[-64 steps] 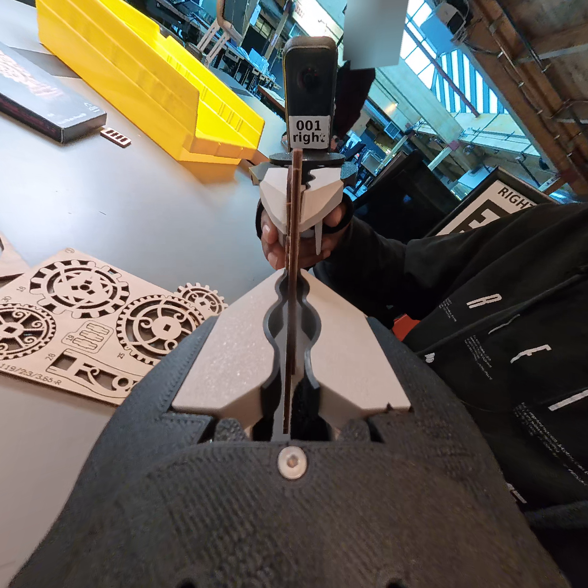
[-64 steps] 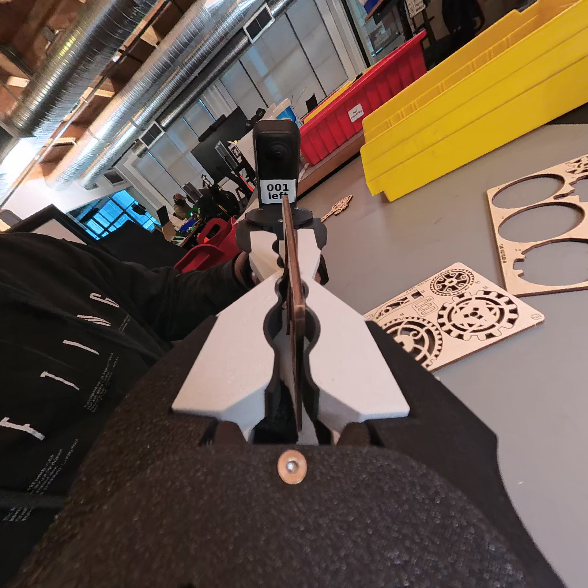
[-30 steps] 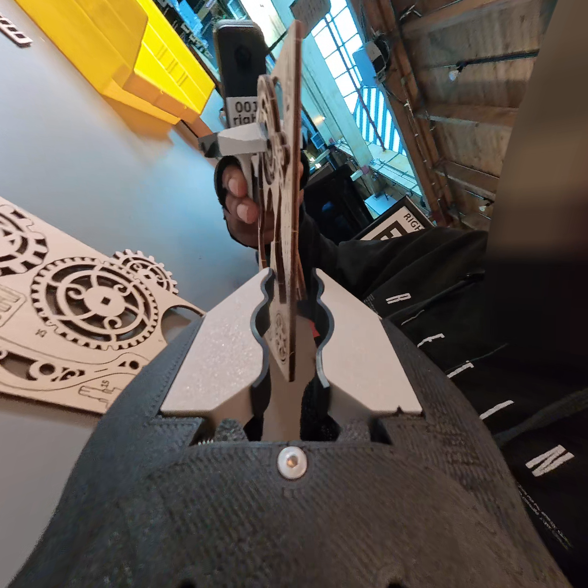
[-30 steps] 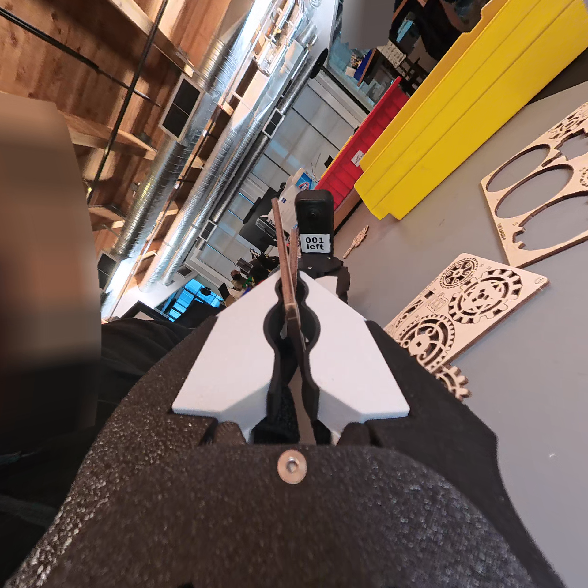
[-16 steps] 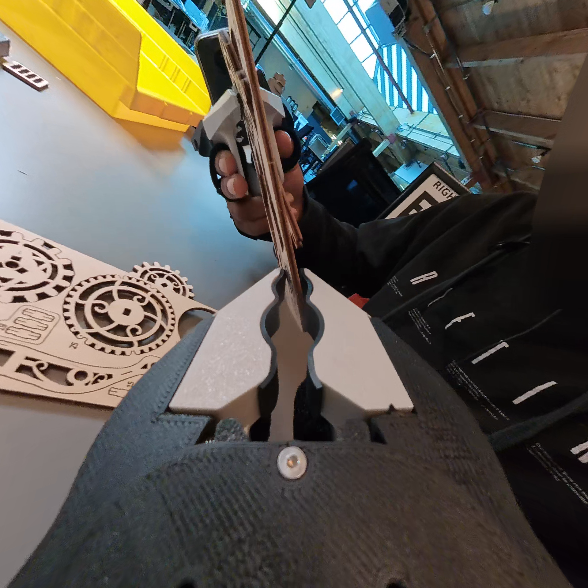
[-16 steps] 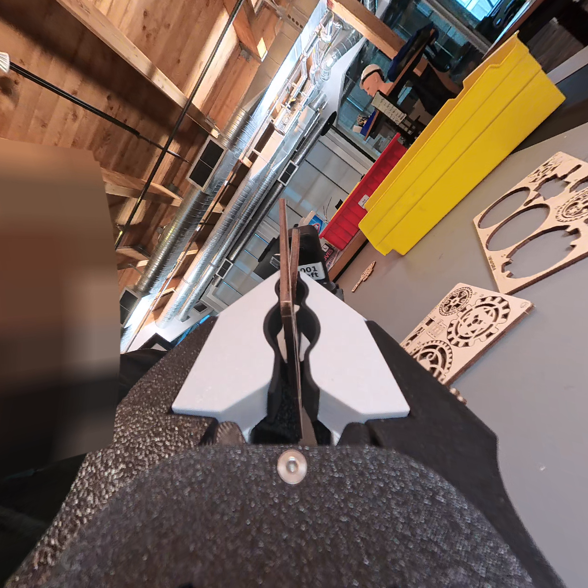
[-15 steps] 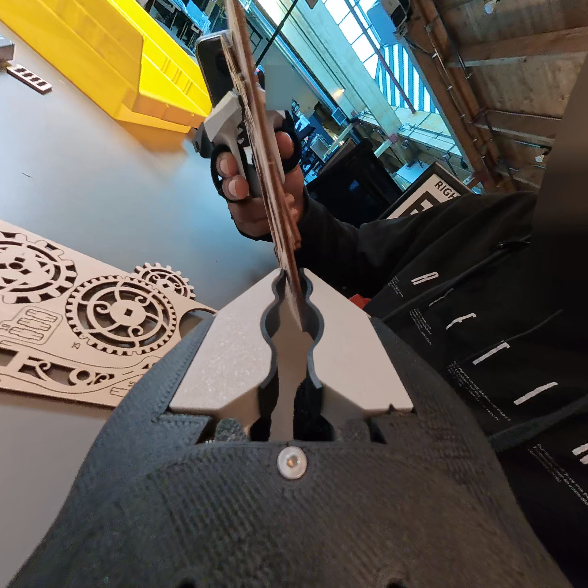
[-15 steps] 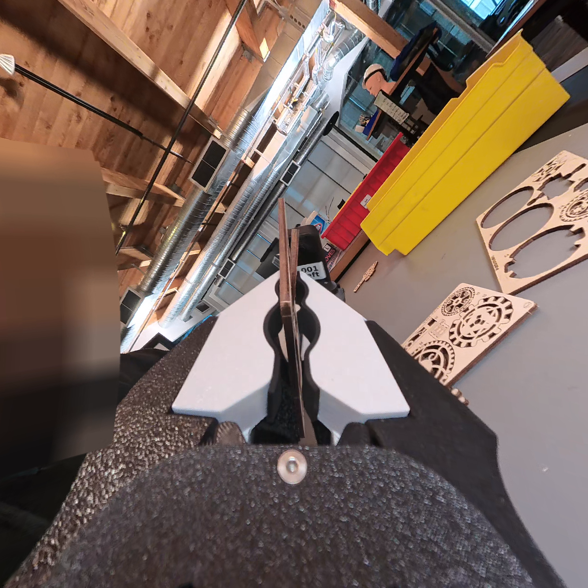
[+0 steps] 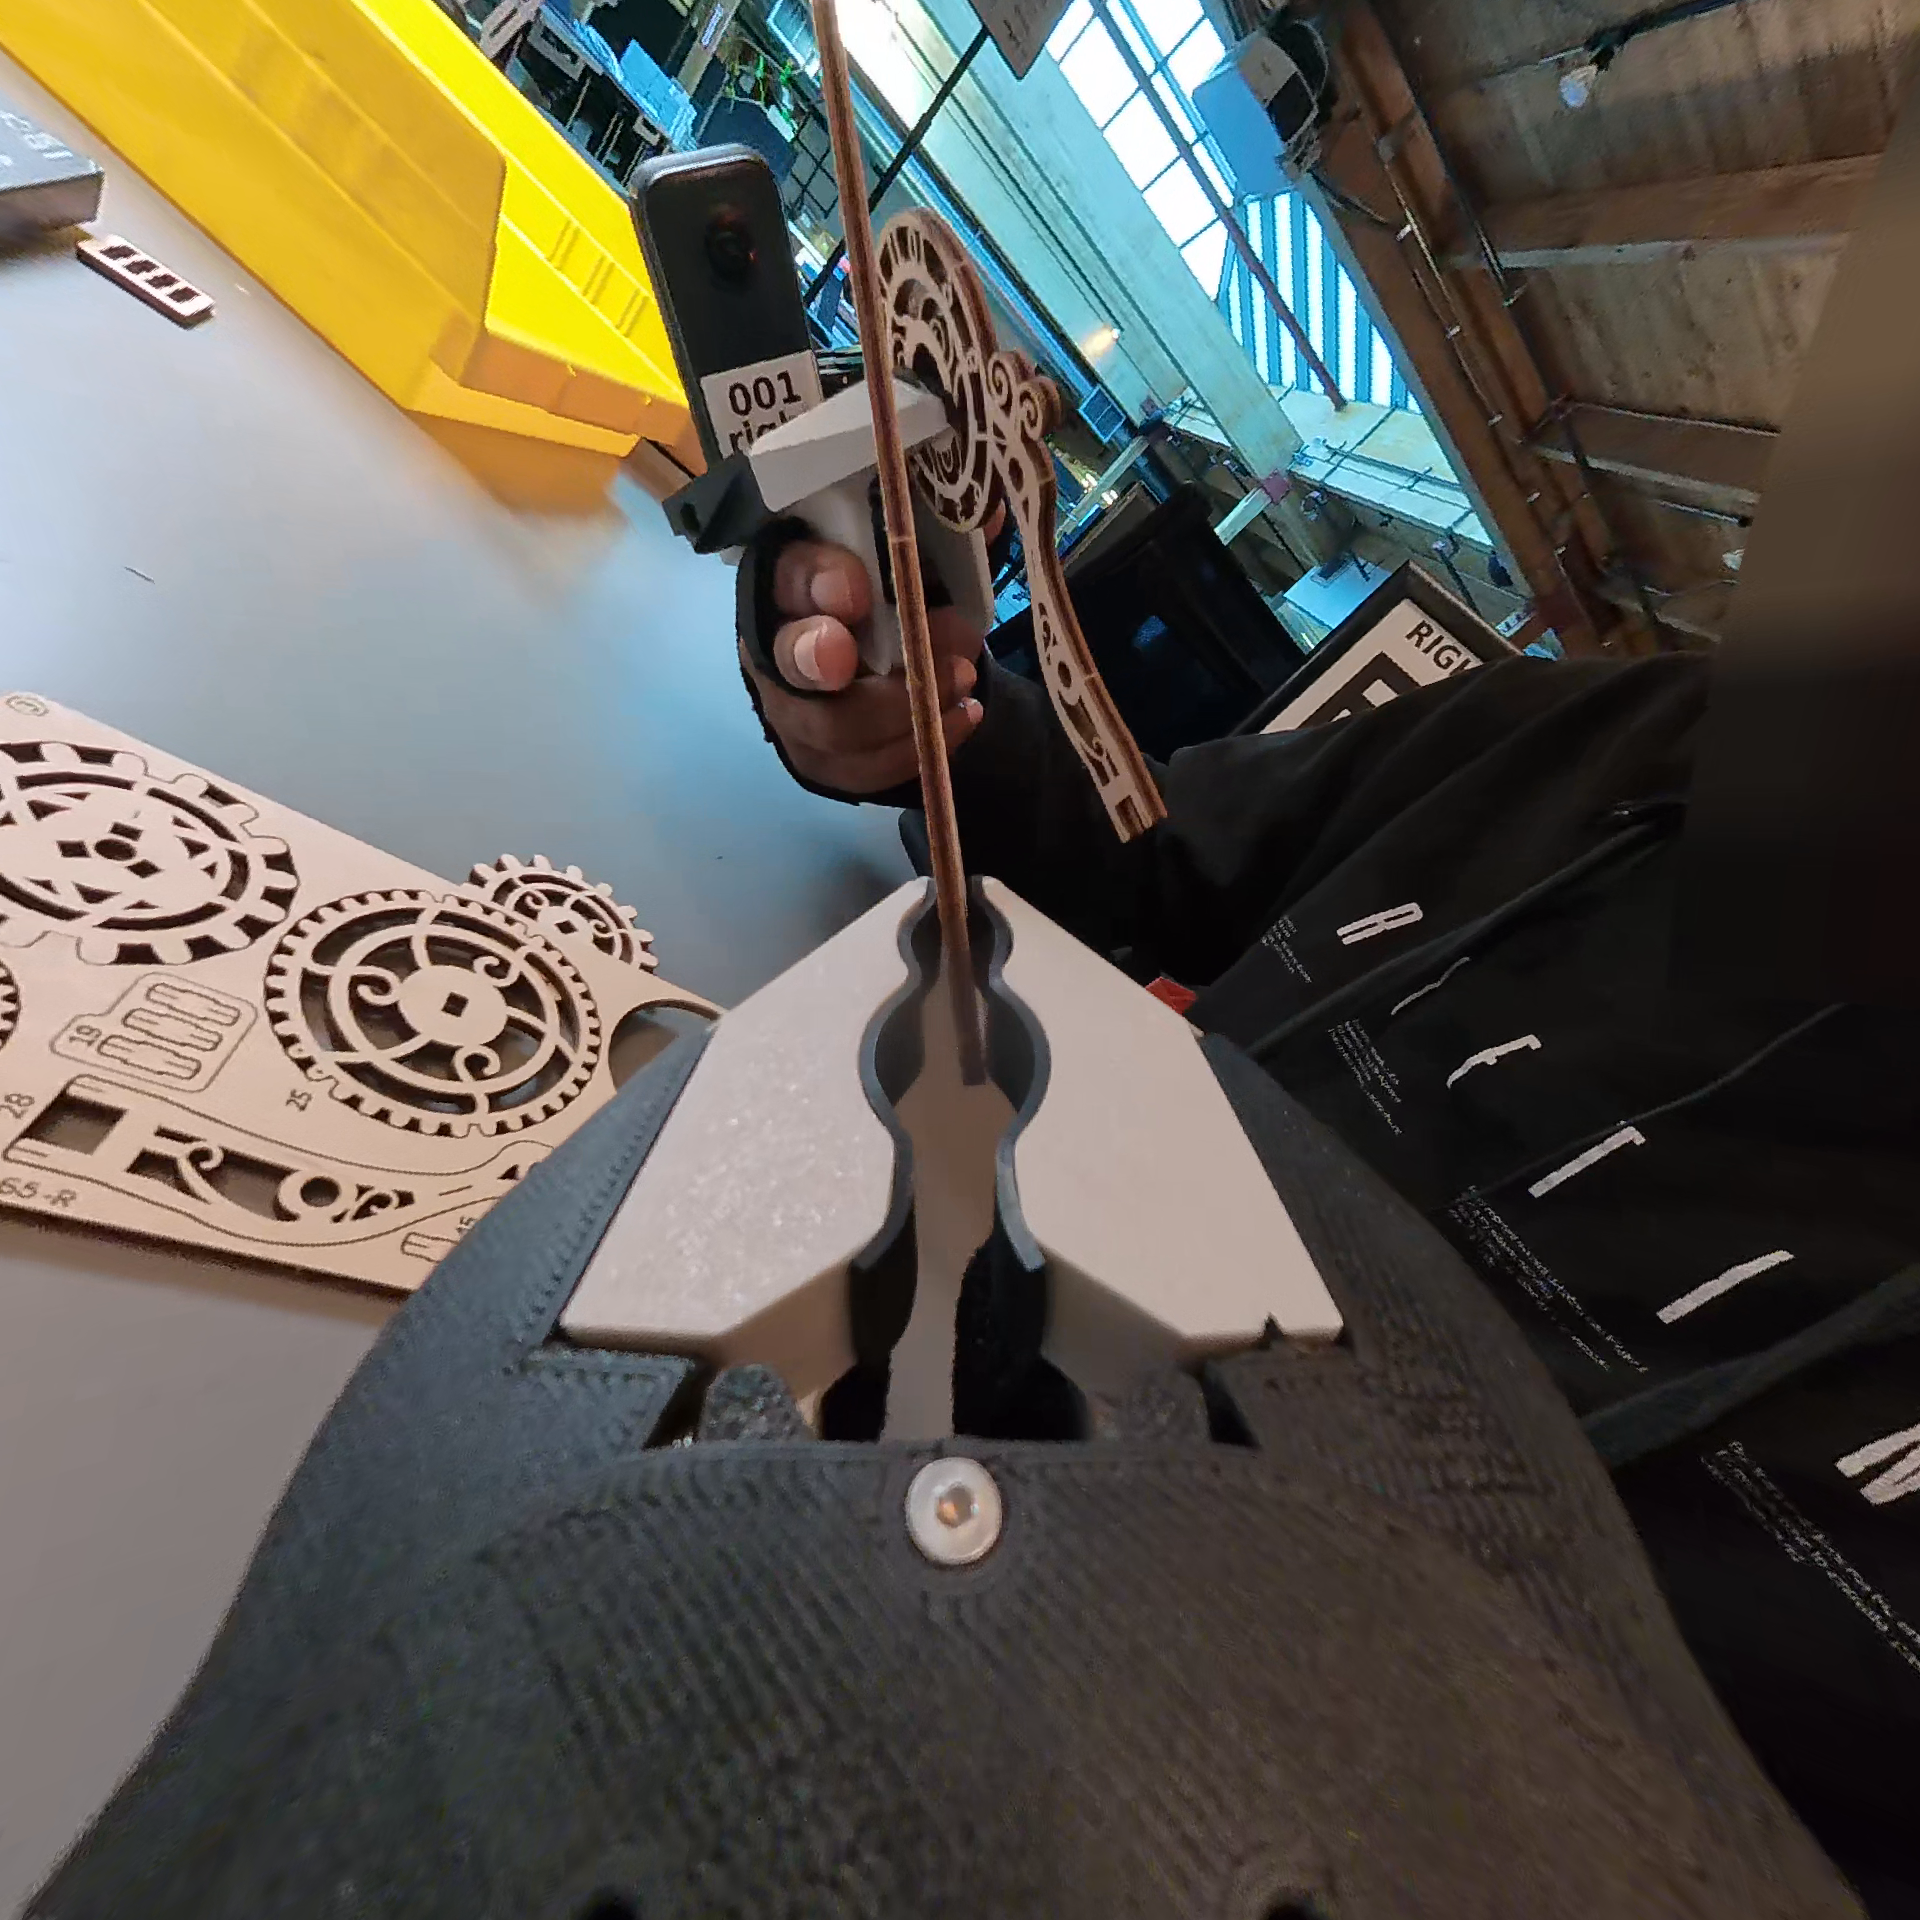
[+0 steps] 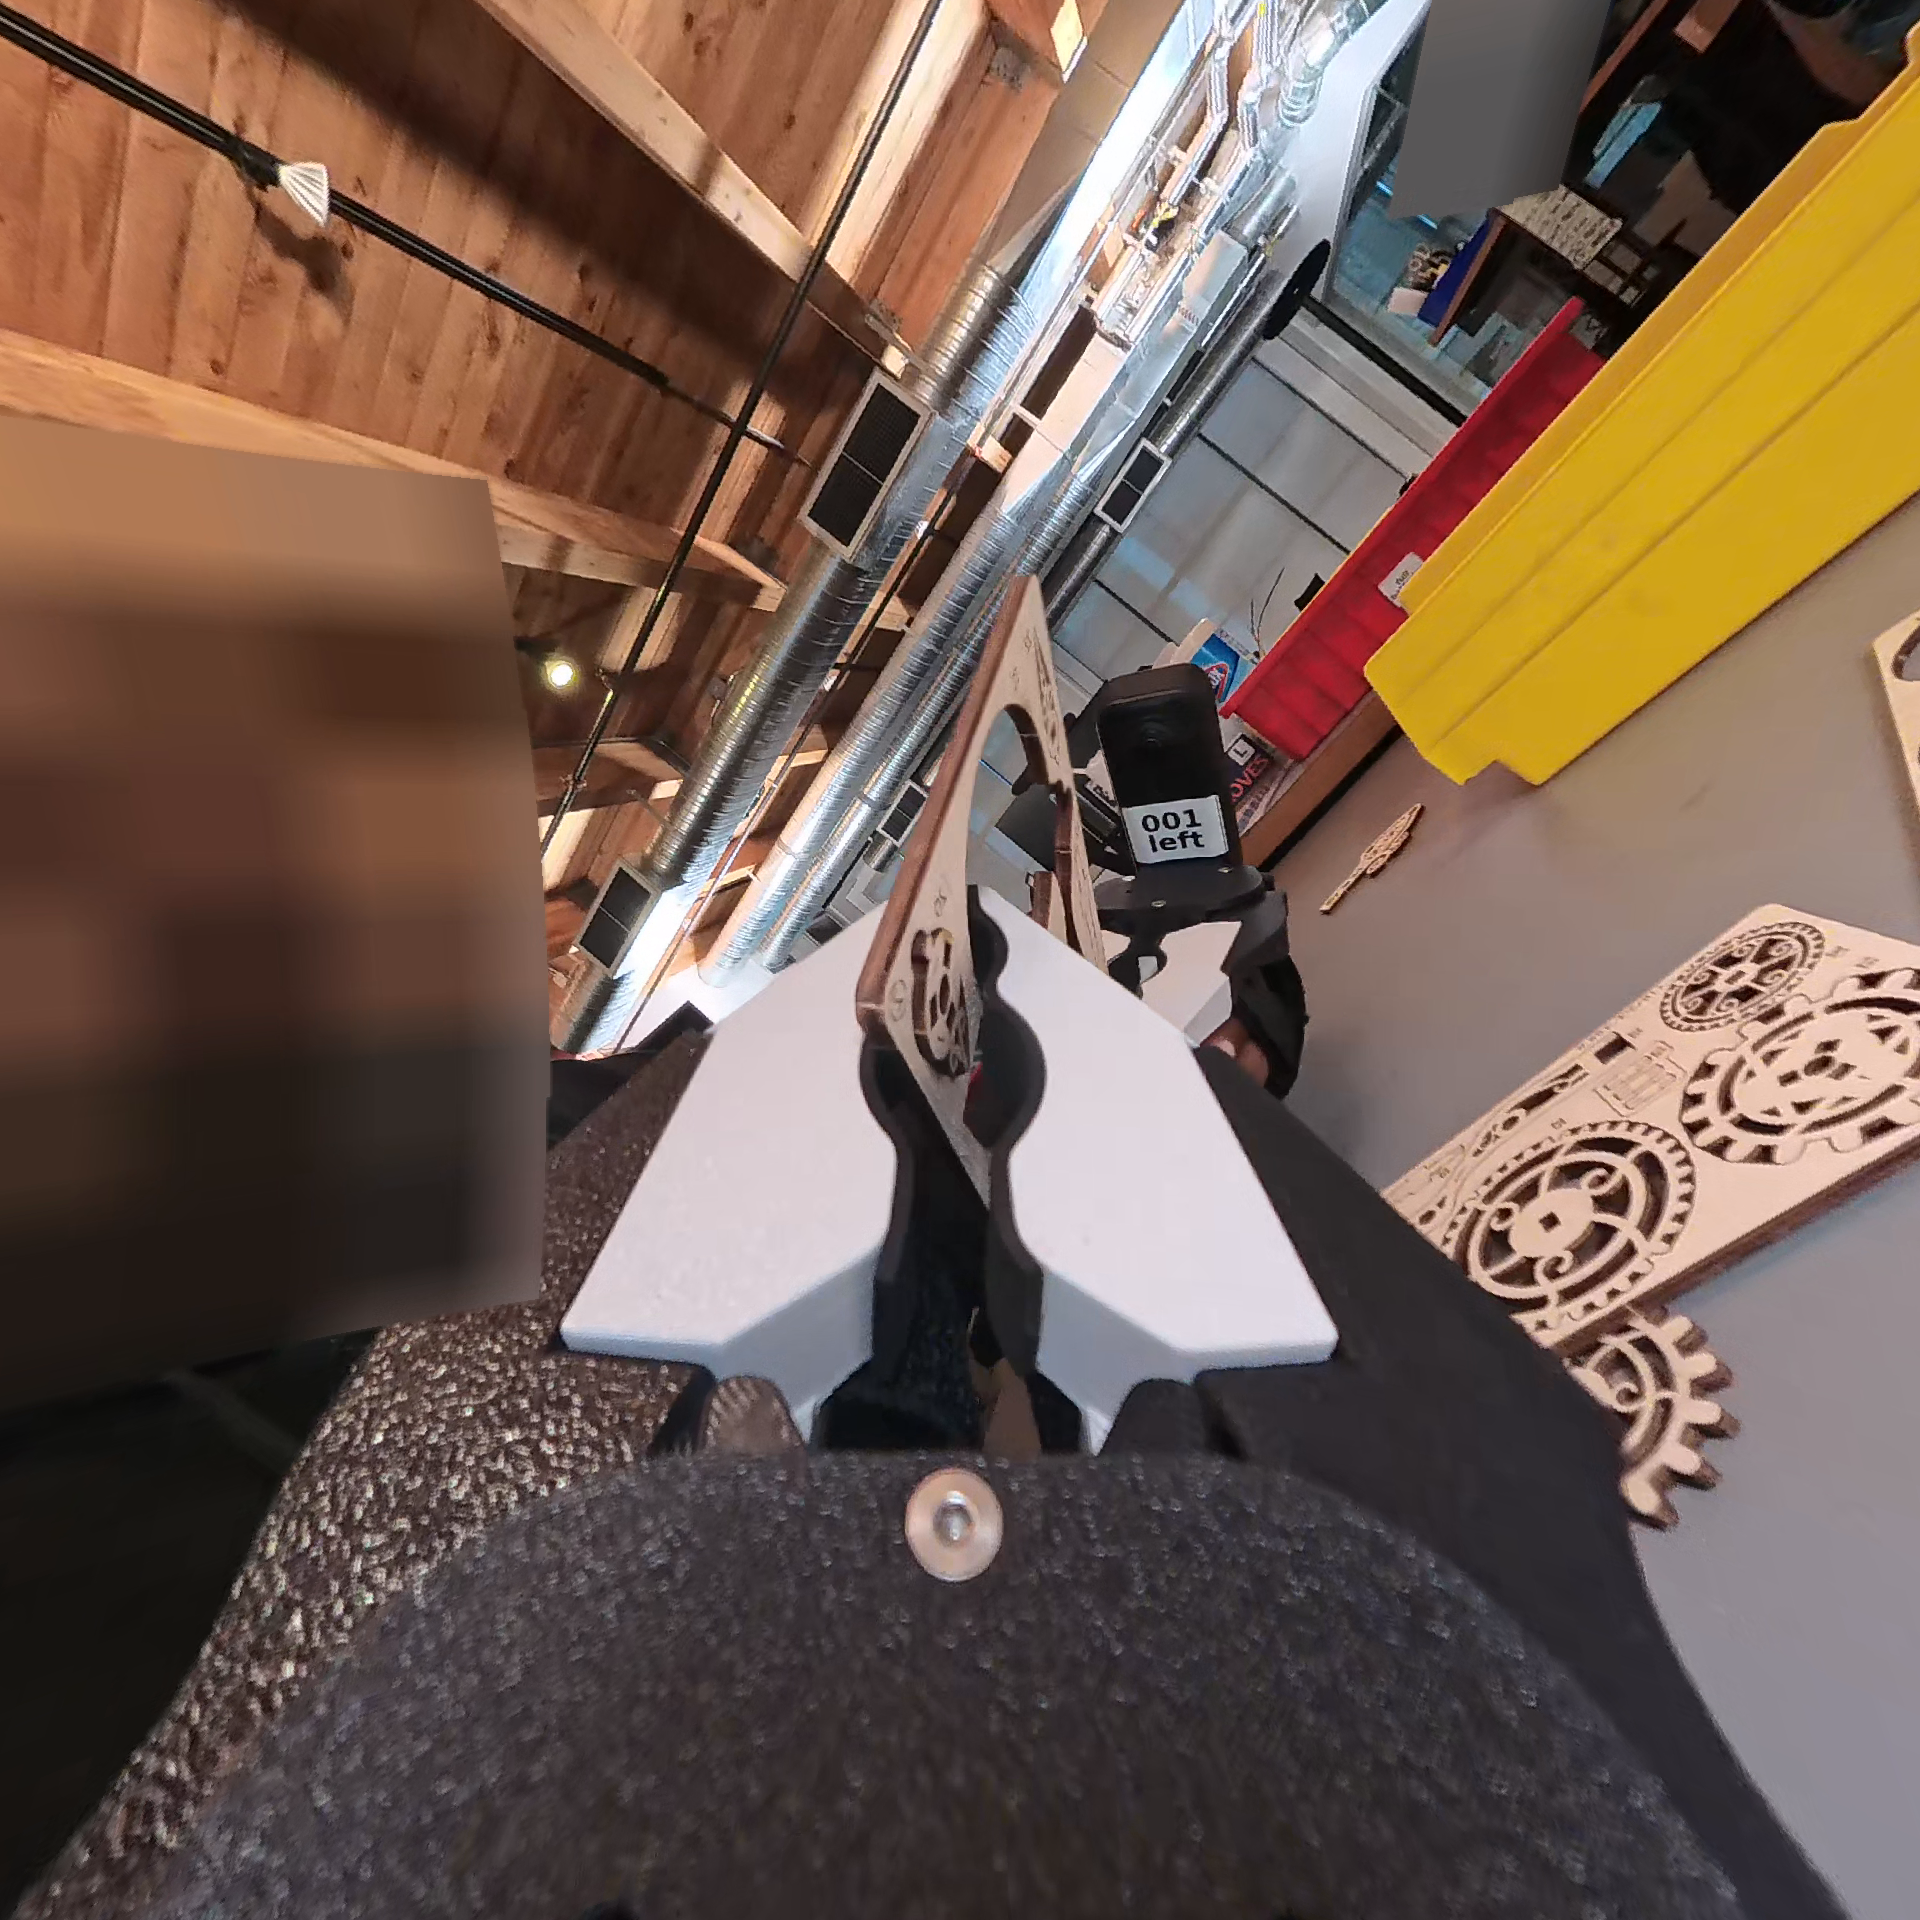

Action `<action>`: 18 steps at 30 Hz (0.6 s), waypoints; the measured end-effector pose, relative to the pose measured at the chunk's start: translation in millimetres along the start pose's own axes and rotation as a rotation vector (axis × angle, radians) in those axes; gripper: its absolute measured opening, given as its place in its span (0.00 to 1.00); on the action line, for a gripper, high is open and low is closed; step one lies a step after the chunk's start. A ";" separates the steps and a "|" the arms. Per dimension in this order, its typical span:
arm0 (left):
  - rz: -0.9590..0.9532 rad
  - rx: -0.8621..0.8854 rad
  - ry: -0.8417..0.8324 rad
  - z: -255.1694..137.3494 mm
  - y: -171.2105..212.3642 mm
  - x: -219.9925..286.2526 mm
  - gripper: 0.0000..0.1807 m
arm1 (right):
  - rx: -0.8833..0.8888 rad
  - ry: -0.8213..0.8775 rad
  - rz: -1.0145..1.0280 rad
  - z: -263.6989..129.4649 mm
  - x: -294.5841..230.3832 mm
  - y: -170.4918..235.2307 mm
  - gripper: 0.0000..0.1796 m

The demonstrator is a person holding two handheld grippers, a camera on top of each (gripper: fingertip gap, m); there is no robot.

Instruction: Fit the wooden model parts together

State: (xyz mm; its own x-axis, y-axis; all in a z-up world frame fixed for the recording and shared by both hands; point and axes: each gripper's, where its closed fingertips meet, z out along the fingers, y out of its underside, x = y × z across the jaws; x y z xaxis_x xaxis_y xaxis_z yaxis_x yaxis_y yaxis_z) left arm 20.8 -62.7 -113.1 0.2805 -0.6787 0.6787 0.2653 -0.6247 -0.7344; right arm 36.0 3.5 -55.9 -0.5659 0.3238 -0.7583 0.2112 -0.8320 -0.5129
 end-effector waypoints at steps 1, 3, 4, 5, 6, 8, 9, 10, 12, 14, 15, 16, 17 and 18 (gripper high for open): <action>-0.004 -0.002 0.000 -0.1 0.6 -0.7 0.01 | -0.006 0.004 -0.007 -0.1 0.7 0.7 0.01; -0.016 -0.003 0.004 -0.2 1.4 -1.7 0.01 | -0.022 0.016 -0.020 -0.5 2.4 2.1 0.01; -0.025 -0.005 0.005 0.3 2.1 -2.1 0.01 | -0.038 0.028 -0.032 -1.1 4.1 3.8 0.01; -0.037 -0.005 0.007 1.2 2.6 -2.5 0.02 | -0.078 0.052 -0.048 -1.7 8.0 8.8 0.01; -0.049 -0.017 0.003 2.4 5.3 -3.9 0.02 | -0.123 0.068 -0.071 -2.1 11.0 15.0 0.00; -0.072 -0.051 -0.026 4.2 12.6 -10.2 0.01 | -0.180 0.081 -0.083 -4.6 13.9 20.8 0.01; -0.081 -0.074 -0.037 5.2 16.7 -12.1 0.01 | -0.211 0.101 -0.090 -6.9 17.3 23.8 0.01; -0.085 -0.097 -0.048 6.1 20.7 -13.8 0.01 | -0.240 0.108 -0.089 -9.4 18.9 27.0 0.00; -0.088 -0.152 -0.054 8.7 29.6 -13.5 0.01 | -0.297 0.102 -0.074 -14.0 19.2 34.7 0.01; -0.062 -0.221 -0.061 13.0 40.9 -12.2 0.01 | -0.345 0.093 -0.046 -17.3 18.9 42.3 0.01; -0.040 -0.245 -0.062 15.0 44.7 -10.8 0.01 | -0.360 0.083 -0.038 -18.2 17.9 45.2 0.01; -0.019 -0.261 -0.064 16.6 46.8 -9.6 0.01 | -0.369 0.077 -0.030 -19.0 17.3 46.8 0.01; -0.002 -0.264 -0.063 17.6 46.9 -8.2 0.02 | -0.371 0.070 -0.026 -19.6 16.0 46.8 0.02; 0.006 -0.261 -0.060 18.3 46.3 -7.2 0.01 | -0.362 0.067 -0.024 -19.7 14.7 44.5 0.06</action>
State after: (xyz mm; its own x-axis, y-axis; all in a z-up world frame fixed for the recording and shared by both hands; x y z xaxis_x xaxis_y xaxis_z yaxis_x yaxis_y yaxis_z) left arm 48.0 -79.6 -151.9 0.3379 -0.6633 0.6677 0.0186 -0.7046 -0.7094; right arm 52.8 -19.9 -97.8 -0.5229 0.3798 -0.7631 0.4736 -0.6150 -0.6305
